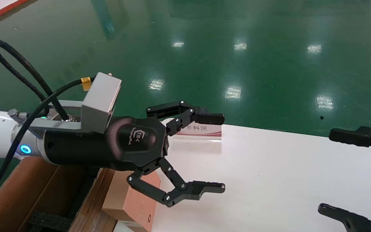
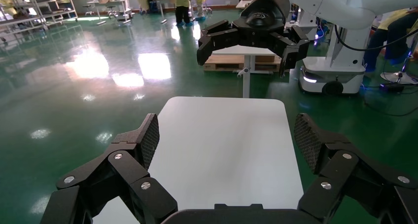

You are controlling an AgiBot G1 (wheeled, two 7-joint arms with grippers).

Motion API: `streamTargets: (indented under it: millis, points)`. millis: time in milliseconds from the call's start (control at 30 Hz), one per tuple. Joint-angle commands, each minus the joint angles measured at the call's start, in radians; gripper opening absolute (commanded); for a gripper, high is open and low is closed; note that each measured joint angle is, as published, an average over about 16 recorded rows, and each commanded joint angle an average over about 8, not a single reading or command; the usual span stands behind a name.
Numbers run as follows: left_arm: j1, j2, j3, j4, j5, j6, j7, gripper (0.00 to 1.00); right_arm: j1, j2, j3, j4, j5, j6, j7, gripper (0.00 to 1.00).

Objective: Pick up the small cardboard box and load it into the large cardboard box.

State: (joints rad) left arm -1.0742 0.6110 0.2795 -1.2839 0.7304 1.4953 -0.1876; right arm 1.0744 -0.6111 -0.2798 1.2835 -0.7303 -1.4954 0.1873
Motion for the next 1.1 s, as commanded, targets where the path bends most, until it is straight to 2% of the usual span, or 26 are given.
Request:
streamTargets:
  millis: [33, 433, 600, 867, 1100]
  points:
    - [0.000, 0.000, 0.000, 0.000, 0.000, 0.000, 0.000, 1.00, 0.000, 0.000, 0.000, 0.000, 0.000, 0.000, 0.000, 1.00]
    - [-0.001, -0.002, 0.002, 0.000, 0.005, -0.002, -0.003, 1.00, 0.000, 0.000, 0.000, 0.000, 0.000, 0.000, 0.000, 1.00]
    - [-0.010, -0.017, 0.020, -0.003, 0.040, -0.019, -0.047, 1.00, 0.000, 0.000, 0.000, -0.001, 0.000, 0.000, 0.000, 1.00]
    - [-0.096, -0.055, 0.115, -0.033, 0.216, -0.056, -0.275, 1.00, 0.001, 0.000, -0.001, -0.001, 0.001, 0.000, -0.001, 1.00]
    - [-0.275, -0.033, 0.241, -0.053, 0.465, -0.006, -0.539, 1.00, 0.001, 0.000, -0.002, -0.001, 0.001, 0.000, -0.001, 1.00]
